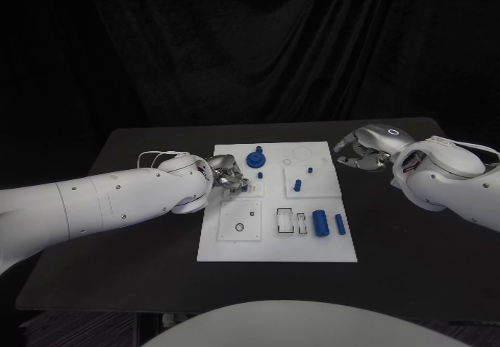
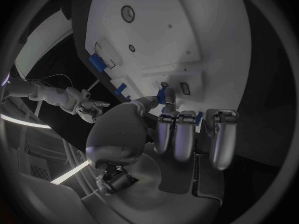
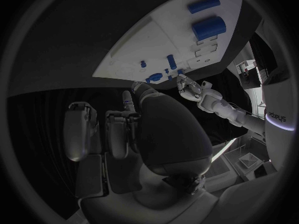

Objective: Assemble the parts on the task board

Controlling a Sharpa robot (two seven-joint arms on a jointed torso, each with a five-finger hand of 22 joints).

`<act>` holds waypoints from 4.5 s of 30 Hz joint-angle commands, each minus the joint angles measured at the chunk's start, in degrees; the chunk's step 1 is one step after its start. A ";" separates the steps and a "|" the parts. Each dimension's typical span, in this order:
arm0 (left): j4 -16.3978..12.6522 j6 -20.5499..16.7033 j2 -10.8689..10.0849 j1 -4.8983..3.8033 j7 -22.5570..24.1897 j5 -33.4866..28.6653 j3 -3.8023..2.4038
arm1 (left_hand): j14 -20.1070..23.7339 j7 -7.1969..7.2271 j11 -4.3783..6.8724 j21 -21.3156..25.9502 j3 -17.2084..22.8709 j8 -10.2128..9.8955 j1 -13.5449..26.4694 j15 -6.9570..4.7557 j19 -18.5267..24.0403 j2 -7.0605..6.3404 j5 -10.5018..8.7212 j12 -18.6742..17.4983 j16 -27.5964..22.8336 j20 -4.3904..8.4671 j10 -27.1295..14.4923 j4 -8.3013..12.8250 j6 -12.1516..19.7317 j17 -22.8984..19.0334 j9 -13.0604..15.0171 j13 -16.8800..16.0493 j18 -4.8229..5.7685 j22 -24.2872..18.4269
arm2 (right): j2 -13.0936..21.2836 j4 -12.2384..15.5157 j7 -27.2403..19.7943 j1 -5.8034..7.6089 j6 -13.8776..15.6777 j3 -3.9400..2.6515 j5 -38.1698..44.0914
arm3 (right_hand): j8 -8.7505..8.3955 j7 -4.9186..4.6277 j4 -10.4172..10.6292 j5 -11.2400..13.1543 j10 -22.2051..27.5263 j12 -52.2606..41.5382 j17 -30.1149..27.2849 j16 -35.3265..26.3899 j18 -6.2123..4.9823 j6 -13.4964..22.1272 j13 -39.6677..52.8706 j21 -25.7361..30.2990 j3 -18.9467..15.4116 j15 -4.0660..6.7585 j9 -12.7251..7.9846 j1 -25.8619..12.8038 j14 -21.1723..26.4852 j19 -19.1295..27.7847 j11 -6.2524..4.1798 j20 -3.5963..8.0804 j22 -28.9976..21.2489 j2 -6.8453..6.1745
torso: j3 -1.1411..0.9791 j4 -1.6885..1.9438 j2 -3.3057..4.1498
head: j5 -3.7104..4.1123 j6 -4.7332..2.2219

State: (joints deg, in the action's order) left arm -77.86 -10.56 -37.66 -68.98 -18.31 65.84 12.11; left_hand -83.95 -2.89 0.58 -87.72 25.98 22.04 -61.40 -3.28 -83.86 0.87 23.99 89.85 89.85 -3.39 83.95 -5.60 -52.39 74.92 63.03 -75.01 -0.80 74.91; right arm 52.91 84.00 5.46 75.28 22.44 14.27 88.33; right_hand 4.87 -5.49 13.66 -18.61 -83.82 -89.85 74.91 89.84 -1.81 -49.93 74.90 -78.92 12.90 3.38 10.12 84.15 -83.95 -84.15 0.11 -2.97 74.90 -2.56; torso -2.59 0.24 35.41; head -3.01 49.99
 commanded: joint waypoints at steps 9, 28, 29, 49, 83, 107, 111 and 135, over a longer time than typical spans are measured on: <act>-0.35 -0.33 -0.49 0.36 0.96 -0.13 0.05 | -6.05 -0.05 0.27 0.47 0.67 -0.15 0.53 -0.18 -2.13 0.14 -0.29 0.15 0.15 0.39 6.05 0.44 0.22 15.08 -0.06 -14.99 -0.50 10.85 | 0.07 -0.05 1.23 -0.27 -0.80 -0.04 0.11 | -0.36 -0.41 0.00 -0.26 -5.75 0.15 14.94 -0.09 -0.95 -0.09 14.71 0.36 0.47 -0.29 -0.08 0.43 -5.98 -0.63 0.36 -0.23 11.42 0.04 | -0.01 0.00 0.00 | -0.31 0.01; -0.03 0.51 -0.16 0.70 1.52 -0.13 0.05 | -6.05 -0.14 0.18 0.94 0.90 -0.54 0.74 -0.08 -1.50 0.12 -0.41 0.15 0.15 0.31 6.05 0.40 0.05 15.08 -0.07 -14.99 -0.69 10.22 | 0.05 -0.21 1.48 -0.48 -1.57 -0.04 0.11 | -0.41 -0.39 -0.06 -0.37 -5.54 0.30 14.78 -0.36 -1.01 -0.13 14.52 0.62 0.54 -0.29 -0.12 0.46 -5.90 -0.52 0.34 -0.24 11.34 -0.05 | 0.09 0.21 -0.07 | -0.15 0.01; -0.03 0.51 -0.16 0.73 1.53 -0.13 0.05 | -6.05 -0.14 0.18 0.94 0.90 -0.54 0.74 -0.08 -1.50 0.12 -0.41 0.15 0.15 0.31 6.05 0.40 0.05 15.08 -0.07 -14.99 -0.69 10.22 | 0.05 -0.21 1.49 -0.49 -1.61 -0.04 0.11 | -0.42 -0.39 -0.06 -0.38 -5.42 0.39 14.69 -0.52 -1.03 -0.14 14.41 0.73 0.55 -0.28 -0.12 0.46 -5.85 -0.47 0.34 -0.24 11.31 -0.06 | 0.06 0.22 -0.06 | -0.14 0.01; -0.67 0.39 -0.73 1.16 1.51 -0.13 0.05 | -6.05 -0.14 0.16 1.02 0.92 -0.59 0.77 -0.07 -1.39 0.12 -0.42 0.15 0.15 0.30 6.05 0.39 0.03 15.08 -0.08 -14.99 -0.72 10.12 | 0.12 -0.27 1.56 -0.55 -1.84 -0.04 0.11 | -0.45 -0.39 -0.07 -0.41 -5.29 0.48 14.60 -0.67 -1.06 -0.14 14.29 0.86 0.59 -0.28 -0.14 0.46 -5.81 -0.42 0.33 -0.24 11.27 -0.07 | 0.00 0.09 -0.02 | -0.46 0.01; -1.01 0.66 -1.23 1.31 1.31 -0.13 0.05 | -6.05 -0.27 0.01 1.27 0.41 -1.68 2.21 0.10 -1.17 0.07 -2.62 0.15 0.15 0.10 6.05 -0.90 -0.60 15.08 -0.21 -14.99 -0.78 9.98 | 0.18 -0.21 1.79 -0.60 -2.17 -0.04 0.11 | -0.52 -0.38 -0.09 -0.45 -5.17 0.57 14.59 -0.69 -1.07 -0.10 14.18 0.91 0.65 -0.27 -0.18 0.47 -5.81 -0.40 0.32 -0.24 11.25 -0.09 | 0.03 -0.01 0.00 | -0.71 0.01; -0.12 1.19 -1.10 1.77 1.43 -0.13 0.05 | -6.05 -1.29 -0.97 2.17 -12.51 -9.35 10.97 0.98 -0.56 1.68 -14.12 0.15 0.15 -0.73 6.05 -11.14 -3.20 15.08 -3.03 -14.99 -1.00 9.72 | 0.01 -0.35 1.82 -0.70 -2.37 -0.04 0.11 | -0.65 -0.36 -0.13 -0.49 -5.09 0.62 14.55 -0.75 -1.09 -0.05 14.11 1.00 0.77 -0.24 -0.25 0.45 -5.79 -0.37 0.30 -0.23 11.22 -0.15 | 0.04 -0.06 0.01 | -0.74 0.01; -0.08 0.93 -1.10 1.85 1.59 -0.13 0.05 | -6.05 -1.32 -1.01 2.27 -13.26 -9.66 11.55 1.02 -0.47 2.08 -14.35 0.15 0.15 -0.77 6.05 -11.16 -3.38 15.08 -3.15 -14.99 -1.03 9.66 | 0.01 -0.36 1.82 -0.71 -2.39 -0.04 0.11 | -0.65 -0.36 -0.13 -0.49 -5.09 0.62 14.55 -0.75 -1.09 -0.05 14.11 1.00 0.77 -0.24 -0.25 0.45 -5.79 -0.37 0.30 -0.23 11.22 -0.15 | 0.05 -0.06 0.03 | -0.74 0.01; -3.51 -7.77 -4.20 -1.36 3.49 -0.13 0.02 | -6.05 -0.48 -0.29 0.73 -19.01 -6.23 8.16 0.38 -2.67 3.29 -11.31 0.15 0.15 -0.26 6.05 -11.04 -3.00 15.08 3.35 -14.99 -0.41 11.81 | 0.38 -0.29 2.06 -0.73 -2.25 -0.04 0.11 | -0.76 -0.37 0.24 -0.89 -5.07 0.65 14.54 -0.76 -1.10 -0.09 14.08 1.08 0.89 -0.24 -0.34 -0.06 -5.79 -0.37 0.31 -0.21 11.20 0.03 | 0.06 -0.09 0.00 | -0.68 0.01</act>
State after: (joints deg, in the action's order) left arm -81.07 -18.40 -41.83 -69.95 -13.39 65.85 12.20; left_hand -83.95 -3.68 -0.21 -86.86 7.12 15.53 -52.84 -2.44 -84.07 4.18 12.79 89.85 89.85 -4.01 83.95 -16.69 -55.49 74.92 66.33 -75.01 -0.80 74.91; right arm 53.22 83.68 6.45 74.70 20.37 14.27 88.29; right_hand 4.38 -5.49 13.67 -19.30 -83.82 -89.48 74.91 89.20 -1.80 -49.93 74.90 -78.09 13.53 3.38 9.82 84.14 -83.95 -84.16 0.11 -2.97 74.91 -2.56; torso -2.54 0.14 35.40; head -3.63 49.99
